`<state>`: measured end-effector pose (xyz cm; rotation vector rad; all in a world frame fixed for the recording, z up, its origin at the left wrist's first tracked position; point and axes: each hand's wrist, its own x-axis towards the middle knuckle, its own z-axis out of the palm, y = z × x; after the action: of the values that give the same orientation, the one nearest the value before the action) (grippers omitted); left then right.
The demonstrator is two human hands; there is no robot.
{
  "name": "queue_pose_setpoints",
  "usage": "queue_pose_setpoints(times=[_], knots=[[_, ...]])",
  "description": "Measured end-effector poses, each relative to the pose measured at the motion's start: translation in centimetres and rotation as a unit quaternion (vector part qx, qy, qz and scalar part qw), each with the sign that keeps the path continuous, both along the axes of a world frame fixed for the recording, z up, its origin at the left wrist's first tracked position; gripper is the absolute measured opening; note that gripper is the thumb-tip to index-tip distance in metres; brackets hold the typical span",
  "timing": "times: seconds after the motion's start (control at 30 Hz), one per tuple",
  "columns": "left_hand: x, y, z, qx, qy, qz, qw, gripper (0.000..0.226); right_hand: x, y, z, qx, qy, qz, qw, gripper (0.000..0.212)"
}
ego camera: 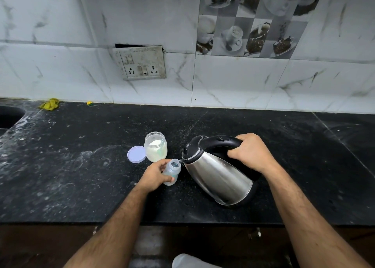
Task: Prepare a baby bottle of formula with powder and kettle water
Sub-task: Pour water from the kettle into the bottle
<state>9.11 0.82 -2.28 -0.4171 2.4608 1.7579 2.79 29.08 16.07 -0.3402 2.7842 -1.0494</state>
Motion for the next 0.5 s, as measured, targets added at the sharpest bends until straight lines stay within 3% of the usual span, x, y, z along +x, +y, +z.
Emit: queue_pose_setpoints(times=[0.5], knots=[[0.09,-0.44,-0.45,-0.003,0.001,0.003,1.0,0.065,-0.01,-0.28,0.12,0.013,0.009,0.007,1.0,0.005]])
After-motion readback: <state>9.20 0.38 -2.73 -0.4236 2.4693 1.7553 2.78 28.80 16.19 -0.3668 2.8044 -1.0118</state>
